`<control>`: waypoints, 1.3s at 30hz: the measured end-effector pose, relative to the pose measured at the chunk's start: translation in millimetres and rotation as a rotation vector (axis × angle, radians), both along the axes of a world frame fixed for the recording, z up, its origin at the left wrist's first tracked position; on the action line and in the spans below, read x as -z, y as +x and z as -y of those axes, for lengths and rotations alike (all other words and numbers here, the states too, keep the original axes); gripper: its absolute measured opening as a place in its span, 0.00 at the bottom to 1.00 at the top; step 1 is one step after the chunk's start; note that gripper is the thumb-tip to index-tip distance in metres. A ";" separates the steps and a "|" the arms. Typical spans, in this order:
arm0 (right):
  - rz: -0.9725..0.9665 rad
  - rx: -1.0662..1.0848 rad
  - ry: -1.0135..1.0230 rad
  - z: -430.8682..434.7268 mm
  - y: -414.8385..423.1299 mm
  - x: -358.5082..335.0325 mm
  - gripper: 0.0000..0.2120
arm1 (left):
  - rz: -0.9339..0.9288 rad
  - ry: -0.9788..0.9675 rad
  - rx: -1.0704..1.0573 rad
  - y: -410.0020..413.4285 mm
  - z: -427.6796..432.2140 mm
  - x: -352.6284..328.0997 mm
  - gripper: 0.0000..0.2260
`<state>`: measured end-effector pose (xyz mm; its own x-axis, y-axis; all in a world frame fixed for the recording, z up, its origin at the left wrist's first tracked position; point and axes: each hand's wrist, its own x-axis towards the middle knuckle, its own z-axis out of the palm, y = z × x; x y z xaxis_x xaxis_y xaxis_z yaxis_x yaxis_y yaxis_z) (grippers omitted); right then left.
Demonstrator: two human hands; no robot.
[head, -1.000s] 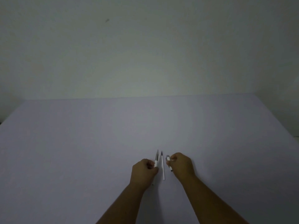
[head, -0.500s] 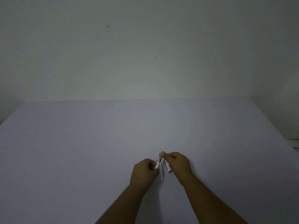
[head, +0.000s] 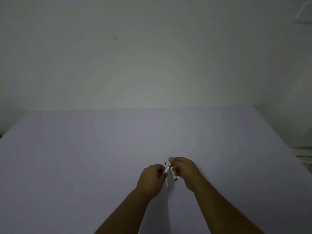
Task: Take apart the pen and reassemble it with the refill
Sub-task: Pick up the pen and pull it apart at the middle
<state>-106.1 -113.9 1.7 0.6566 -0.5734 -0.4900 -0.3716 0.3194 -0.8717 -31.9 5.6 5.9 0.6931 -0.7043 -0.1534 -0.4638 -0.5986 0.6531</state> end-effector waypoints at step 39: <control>0.005 0.031 0.006 -2.0 -4.5 -14.3 0.09 | 0.013 0.024 0.010 -7.5 -1.8 -20.3 0.08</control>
<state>-110.6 -111.9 16.1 0.6408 -0.5908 -0.4901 -0.3571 0.3358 -0.8716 -39.4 7.4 26.2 0.6881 -0.7074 -0.1616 -0.4781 -0.6095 0.6324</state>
